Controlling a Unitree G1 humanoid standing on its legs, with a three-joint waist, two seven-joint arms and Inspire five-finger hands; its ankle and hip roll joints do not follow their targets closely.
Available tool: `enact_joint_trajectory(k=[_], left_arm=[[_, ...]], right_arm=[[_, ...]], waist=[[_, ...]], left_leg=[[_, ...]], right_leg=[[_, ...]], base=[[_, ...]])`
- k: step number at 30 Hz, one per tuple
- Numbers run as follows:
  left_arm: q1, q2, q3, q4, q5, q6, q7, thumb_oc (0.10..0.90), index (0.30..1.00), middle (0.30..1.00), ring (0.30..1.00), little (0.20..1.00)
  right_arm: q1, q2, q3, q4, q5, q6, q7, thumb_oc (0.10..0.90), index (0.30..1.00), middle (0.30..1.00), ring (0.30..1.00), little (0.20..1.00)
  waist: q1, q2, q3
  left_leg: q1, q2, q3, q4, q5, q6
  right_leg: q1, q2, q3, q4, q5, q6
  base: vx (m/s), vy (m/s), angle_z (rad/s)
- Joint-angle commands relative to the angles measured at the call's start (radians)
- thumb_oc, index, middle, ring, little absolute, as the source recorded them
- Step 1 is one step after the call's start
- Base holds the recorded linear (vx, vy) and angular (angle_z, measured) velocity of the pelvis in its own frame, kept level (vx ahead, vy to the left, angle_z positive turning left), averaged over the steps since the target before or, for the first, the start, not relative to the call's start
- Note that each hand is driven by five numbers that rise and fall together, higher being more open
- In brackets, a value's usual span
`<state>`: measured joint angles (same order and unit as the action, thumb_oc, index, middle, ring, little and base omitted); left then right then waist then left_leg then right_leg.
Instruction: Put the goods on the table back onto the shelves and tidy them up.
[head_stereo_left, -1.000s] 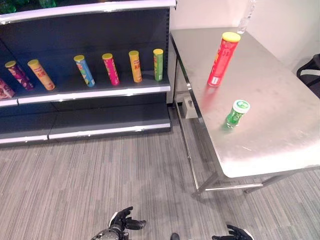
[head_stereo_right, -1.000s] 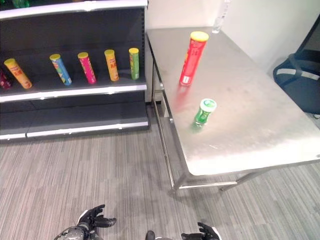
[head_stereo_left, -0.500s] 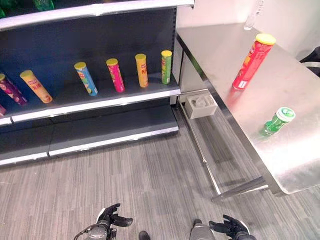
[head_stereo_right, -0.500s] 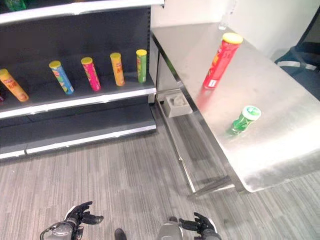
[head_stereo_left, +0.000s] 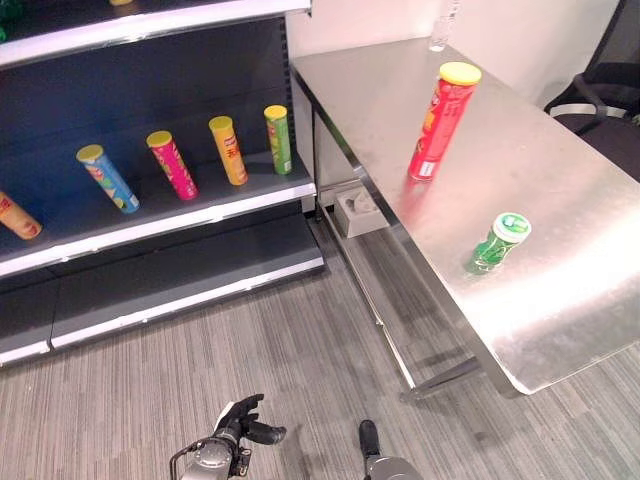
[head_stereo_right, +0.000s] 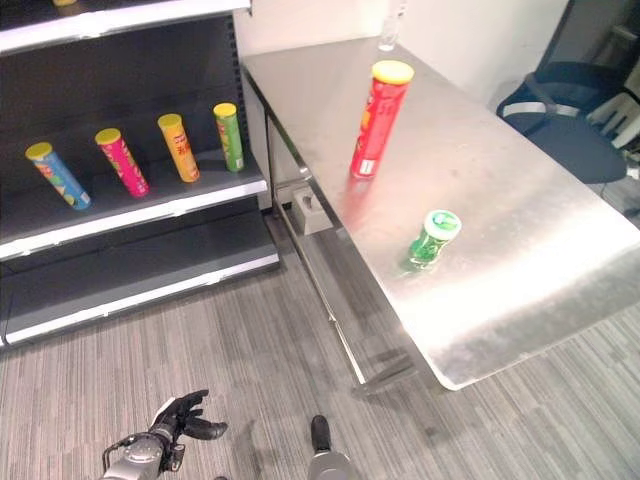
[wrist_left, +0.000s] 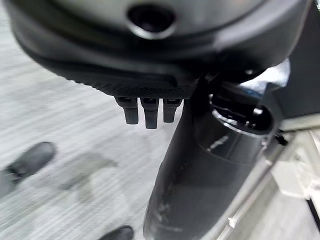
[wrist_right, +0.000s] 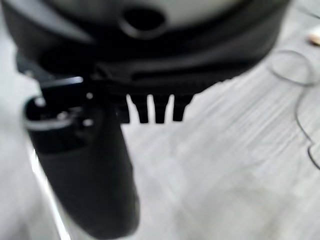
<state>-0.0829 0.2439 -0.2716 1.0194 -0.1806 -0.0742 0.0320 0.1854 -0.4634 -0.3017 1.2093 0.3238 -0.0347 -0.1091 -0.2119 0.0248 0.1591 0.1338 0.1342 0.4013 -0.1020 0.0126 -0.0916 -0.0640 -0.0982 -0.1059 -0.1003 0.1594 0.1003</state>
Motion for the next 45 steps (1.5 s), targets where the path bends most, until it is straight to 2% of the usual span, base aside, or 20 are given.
enact_joint_trajectory(k=[1,4,6,8,9,13,14,17,19,23,25,28,29,33,37,45], left_arm=[[-0.029,0.022,0.035,0.012,0.049,-0.043,-0.012,0.8,0.9,0.9,0.9,0.9],[-0.026,0.007,0.049,0.014,0.07,-0.041,-0.021,0.8,0.9,0.9,0.9,0.9],[-0.014,-0.001,0.056,0.012,0.084,-0.041,-0.027,0.8,0.9,0.9,0.9,0.9],[-0.015,-0.005,0.048,0.012,0.09,-0.041,-0.036,0.8,0.9,0.9,0.9,0.9],[-0.013,-0.006,0.041,0.01,0.093,-0.044,-0.039,0.8,0.9,0.9,0.9,0.9],[0.008,-0.002,0.035,-0.004,0.089,-0.05,-0.062,0.8,0.9,0.9,0.9,0.9],[0.007,-0.002,0.036,-0.004,0.089,-0.05,-0.062,0.8,0.9,0.9,0.9,0.9],[0.03,-0.002,0.039,0.008,0.094,-0.048,-0.065,0.8,0.9,0.9,0.9,0.9],[0.046,0.001,0.048,0.017,0.087,-0.044,-0.067,0.8,0.9,0.9,0.9,0.9],[0.064,0.01,0.063,0.027,0.081,-0.045,-0.068,0.8,0.9,0.9,0.9,0.9],[0.076,0.016,0.07,0.026,0.075,-0.042,-0.074,0.8,0.9,0.9,0.9,0.9],[0.079,0.017,0.074,0.026,0.075,-0.042,-0.075,0.8,0.9,0.9,0.9,0.9],[0.081,0.018,0.079,0.026,0.075,-0.04,-0.075,0.8,0.9,0.9,0.9,0.9],[0.084,0.016,0.091,0.028,0.066,-0.043,-0.075,0.8,0.9,0.9,0.9,0.9],[0.094,0.01,0.095,0.022,0.075,-0.041,-0.079,0.8,0.9,0.9,0.9,0.9],[0.098,0.008,0.091,0.015,0.087,-0.042,-0.074,0.8,0.9,0.9,0.9,0.9]], right_arm=[[0.061,-0.085,-0.139,-0.105,0.122,-0.053,-0.069,0.8,0.9,0.9,0.9,0.9],[0.068,-0.156,-0.263,-0.359,0.164,-0.118,-0.089,0.8,0.9,0.9,0.9,0.9],[0.064,-0.166,-0.308,-0.654,0.172,-0.17,-0.078,0.8,0.9,0.9,0.9,0.9],[0.009,-0.209,-0.316,-0.8,0.184,-0.211,-0.093,0.8,0.9,0.9,0.9,0.9],[-0.019,-0.22,-0.315,-0.878,0.224,-0.233,-0.062,0.8,0.9,0.9,0.9,0.9],[-0.111,-0.271,-0.348,-1.12,0.281,-0.304,-0.018,0.8,0.9,0.9,0.9,0.9],[-0.112,-0.271,-0.347,-1.121,0.281,-0.303,-0.019,0.8,0.9,0.9,0.9,0.9],[-0.162,-0.353,-0.302,-1.146,0.227,-0.281,-0.014,0.8,0.9,0.9,0.9,0.9],[-0.19,-0.407,-0.232,-1.139,0.188,-0.246,0.017,0.8,0.9,0.9,0.9,0.9],[-0.202,-0.432,-0.179,-1.109,0.183,-0.215,0.064,0.8,0.9,0.9,0.9,0.9],[-0.218,-0.44,-0.104,-1.075,0.19,-0.188,0.112,0.8,0.9,0.9,0.9,0.9],[-0.224,-0.445,-0.083,-1.063,0.19,-0.18,0.127,0.8,0.9,0.9,0.9,0.9],[-0.232,-0.46,-0.046,-1.057,0.173,-0.17,0.149,0.8,0.9,0.9,0.9,0.9],[-0.211,-0.435,-0.084,-1.062,0.208,-0.175,0.155,0.8,0.9,0.9,0.9,0.9],[-0.174,-0.432,-0.111,-1.062,0.136,-0.159,0.147,0.8,0.9,0.9,0.9,0.9],[-0.171,-0.397,-0.112,-1.057,0.076,-0.159,0.111,0.8,0.9,0.9,0.9,0.9]], waist=[[-0.047,-0.046,-0.008],[-0.077,-0.041,-0.007],[-0.087,-0.038,-0.01],[-0.079,-0.037,-0.017],[-0.074,-0.037,-0.02],[-0.039,-0.035,-0.033],[-0.04,-0.036,-0.033],[-0.012,-0.041,-0.039],[0.014,-0.044,-0.036],[0.035,-0.05,-0.037],[0.052,-0.052,-0.037],[0.053,-0.053,-0.036],[0.06,-0.054,-0.033],[0.062,-0.054,-0.032],[0.062,-0.051,-0.033],[0.065,-0.046,-0.032]], left_leg=[[-0.009,-0.02,0.03,0.015,-0.024,-0.017],[0.008,-0.02,0.055,0.015,-0.044,-0.013],[0.017,-0.023,0.078,0.015,-0.05,-0.009],[0.022,-0.025,0.096,0.015,-0.053,-0.007],[0.023,-0.024,0.099,0.015,-0.054,-0.007],[0.023,-0.018,0.075,0.015,-0.053,-0.011],[0.019,-0.018,0.075,0.015,-0.048,-0.011],[0.019,-0.017,0.064,0.015,-0.046,-0.015],[0.025,-0.016,0.055,0.015,-0.047,-0.018],[0.019,-0.015,0.046,0.015,-0.037,-0.021],[0.018,-0.011,0.037,0.015,-0.031,-0.025],[0.018,-0.01,0.033,0.015,-0.029,-0.026],[0.019,-0.008,0.031,0.015,-0.028,-0.029],[0.012,-0.005,0.019,0.015,-0.023,-0.033],[0.007,-0.003,0.009,0.015,-0.02,-0.034],[0.01,-0.001,0.002,0.015,-0.022,-0.034]], right_leg=[[0.048,-0.067,-0.014,0.021,-0.093,0.11],[0.037,-0.06,0.016,0.022,-0.092,0.12],[0.023,-0.054,0.034,0.022,-0.085,0.123],[0.014,-0.049,0.047,0.021,-0.081,0.126],[0.014,-0.05,0.047,0.02,-0.081,0.126],[0.038,-0.057,0.006,0.017,-0.094,0.124],[0.035,-0.057,0.006,0.015,-0.089,0.122],[0.053,-0.063,-0.018,0.013,-0.093,0.121],[0.069,-0.065,-0.033,0.014,-0.101,0.121],[0.081,-0.065,-0.05,0.013,-0.104,0.114],[0.092,-0.065,-0.064,0.013,-0.109,0.108],[0.096,-0.064,-0.071,0.013,-0.11,0.107],[0.101,-0.065,-0.076,0.013,-0.113,0.106],[0.111,-0.065,-0.093,0.013,-0.119,0.102],[0.116,-0.067,-0.11,0.016,-0.125,0.1],[0.122,-0.067,-0.118,0.014,-0.129,0.099]], base=[[0.03,0.014,-0.13],[0.04,0.03,-0.29],[0.02,0.018,-0.48],[0.02,0.006,-0.57],[0.03,-0.01,-0.52],[0.03,-0.029,-0.06],[0.01,-0.04,0.28],[0.01,-0.026,0.31],[-0.01,-0.031,0.36],[0.0,-0.03,0.27],[0.01,-0.047,0.2],[0.01,-0.024,0.2],[0.01,-0.031,0.21],[0.01,-0.031,0.1],[0.02,-0.029,0.1],[0.01,-0.011,0.07]])
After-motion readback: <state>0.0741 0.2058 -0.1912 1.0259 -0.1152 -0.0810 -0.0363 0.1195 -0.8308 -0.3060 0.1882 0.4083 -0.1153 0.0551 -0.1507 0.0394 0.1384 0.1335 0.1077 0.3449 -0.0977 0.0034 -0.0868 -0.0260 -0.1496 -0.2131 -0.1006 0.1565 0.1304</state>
